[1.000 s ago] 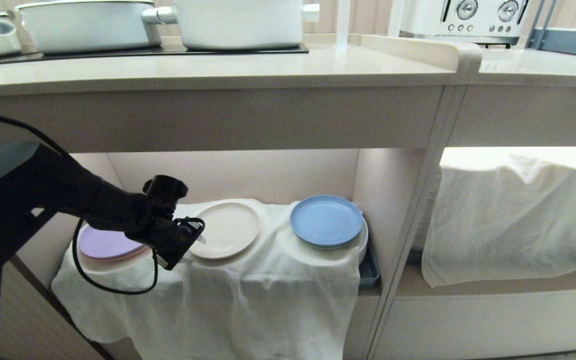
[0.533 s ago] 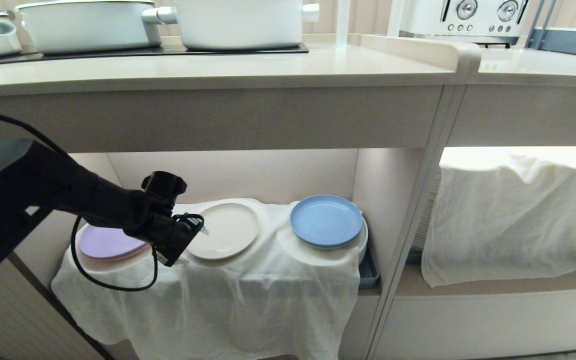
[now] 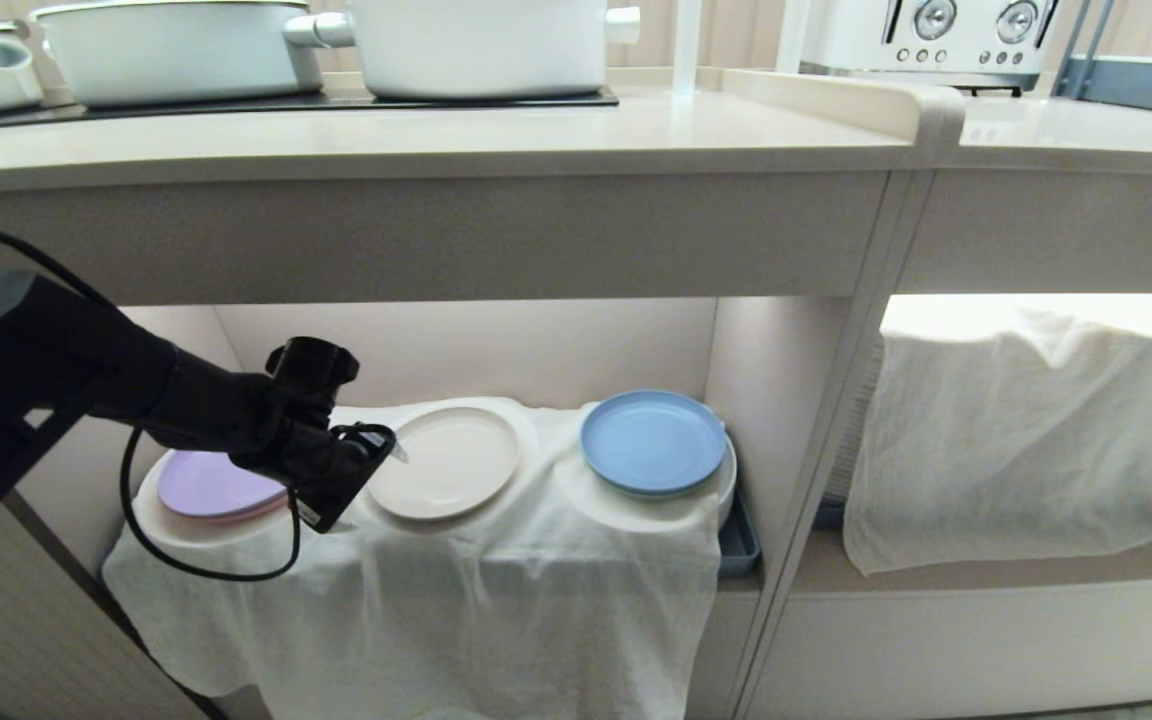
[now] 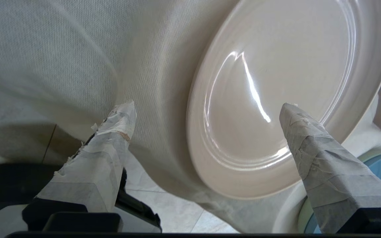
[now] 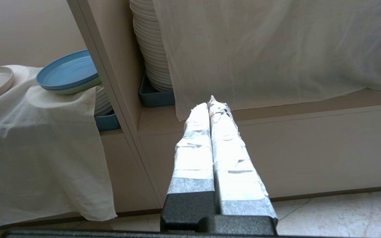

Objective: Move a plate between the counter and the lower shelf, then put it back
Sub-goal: Put the plate in the cupboard

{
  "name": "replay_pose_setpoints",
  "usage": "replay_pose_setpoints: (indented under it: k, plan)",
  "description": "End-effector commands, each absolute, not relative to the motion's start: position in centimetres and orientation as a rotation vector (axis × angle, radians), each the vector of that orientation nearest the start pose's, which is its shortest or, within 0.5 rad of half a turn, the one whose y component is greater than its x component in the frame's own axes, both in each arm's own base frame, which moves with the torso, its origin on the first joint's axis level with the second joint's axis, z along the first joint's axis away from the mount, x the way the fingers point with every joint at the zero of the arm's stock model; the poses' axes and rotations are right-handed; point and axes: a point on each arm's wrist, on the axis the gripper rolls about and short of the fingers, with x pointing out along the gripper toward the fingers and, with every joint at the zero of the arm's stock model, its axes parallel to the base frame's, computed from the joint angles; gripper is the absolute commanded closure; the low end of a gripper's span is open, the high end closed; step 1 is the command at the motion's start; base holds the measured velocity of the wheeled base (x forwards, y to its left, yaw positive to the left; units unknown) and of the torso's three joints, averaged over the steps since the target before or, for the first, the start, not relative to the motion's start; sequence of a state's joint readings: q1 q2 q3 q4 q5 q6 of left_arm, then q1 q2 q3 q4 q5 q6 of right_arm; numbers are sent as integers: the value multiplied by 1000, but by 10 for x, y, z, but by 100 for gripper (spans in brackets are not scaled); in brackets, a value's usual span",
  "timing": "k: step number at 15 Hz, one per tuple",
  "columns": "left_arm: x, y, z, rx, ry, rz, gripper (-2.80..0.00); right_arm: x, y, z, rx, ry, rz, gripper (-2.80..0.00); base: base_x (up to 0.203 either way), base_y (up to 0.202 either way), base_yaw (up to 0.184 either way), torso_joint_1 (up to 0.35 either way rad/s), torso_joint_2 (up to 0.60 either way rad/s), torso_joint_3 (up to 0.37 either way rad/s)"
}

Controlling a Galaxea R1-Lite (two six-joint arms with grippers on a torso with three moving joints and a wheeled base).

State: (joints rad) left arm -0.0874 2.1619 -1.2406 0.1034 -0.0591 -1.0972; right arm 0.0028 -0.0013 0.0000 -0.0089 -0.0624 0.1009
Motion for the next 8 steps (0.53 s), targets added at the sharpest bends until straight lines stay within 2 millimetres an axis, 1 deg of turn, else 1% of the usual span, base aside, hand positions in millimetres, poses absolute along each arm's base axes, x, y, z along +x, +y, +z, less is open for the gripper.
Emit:
replay_pose_setpoints:
  k: [1,4,8]
  plan:
    - [382,-35,73,-985,989,444,-280,-23,-2,76,102,-12,-58,0,0,0,0,0,0,0]
    - [377,-34,78,-985,994,448,-280,-23,-1,76,102,-12,-59,0,0,0,0,0,0,0]
    - [360,-33,72,-970,1044,475,-280,-23,-1,76,102,-12,-59,0,0,0,0,0,0,0]
